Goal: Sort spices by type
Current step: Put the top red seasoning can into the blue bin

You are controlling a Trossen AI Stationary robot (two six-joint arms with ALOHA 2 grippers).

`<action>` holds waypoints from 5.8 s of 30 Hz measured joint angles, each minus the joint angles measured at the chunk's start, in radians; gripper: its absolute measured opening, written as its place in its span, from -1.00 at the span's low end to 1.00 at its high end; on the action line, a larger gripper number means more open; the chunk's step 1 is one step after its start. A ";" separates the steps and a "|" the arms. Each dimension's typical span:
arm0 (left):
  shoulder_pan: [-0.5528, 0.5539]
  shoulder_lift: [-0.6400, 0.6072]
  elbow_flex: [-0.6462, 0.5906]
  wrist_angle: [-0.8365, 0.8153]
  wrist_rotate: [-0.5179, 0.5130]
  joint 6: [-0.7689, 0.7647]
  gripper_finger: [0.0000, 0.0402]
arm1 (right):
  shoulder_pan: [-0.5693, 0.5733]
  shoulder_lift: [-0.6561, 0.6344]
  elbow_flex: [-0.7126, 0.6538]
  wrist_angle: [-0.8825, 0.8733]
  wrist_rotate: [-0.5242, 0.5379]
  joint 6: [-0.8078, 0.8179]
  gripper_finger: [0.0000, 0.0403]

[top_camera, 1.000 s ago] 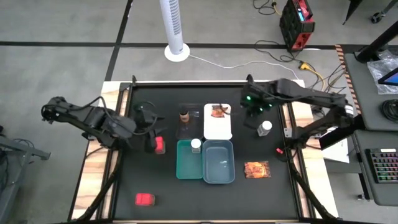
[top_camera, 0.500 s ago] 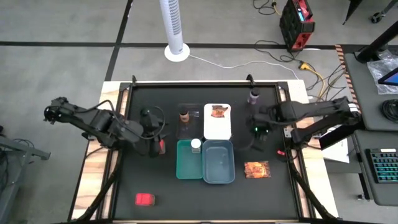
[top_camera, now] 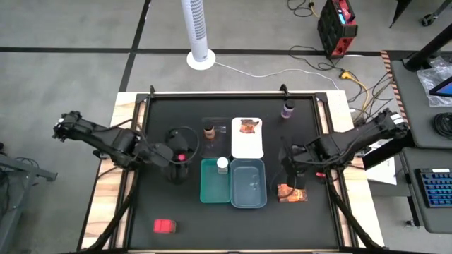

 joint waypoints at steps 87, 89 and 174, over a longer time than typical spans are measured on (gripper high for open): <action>0.098 0.336 0.000 -0.516 0.231 -1.097 0.23 | 0.011 0.001 -0.123 0.124 0.123 -0.152 0.21; 0.100 0.339 0.000 -0.517 0.231 -1.099 0.23 | 0.011 0.000 -0.123 0.124 0.123 -0.153 0.23; 0.118 0.422 -0.002 -0.385 0.157 -0.952 0.71 | 0.010 0.001 -0.153 0.179 0.123 -0.162 0.31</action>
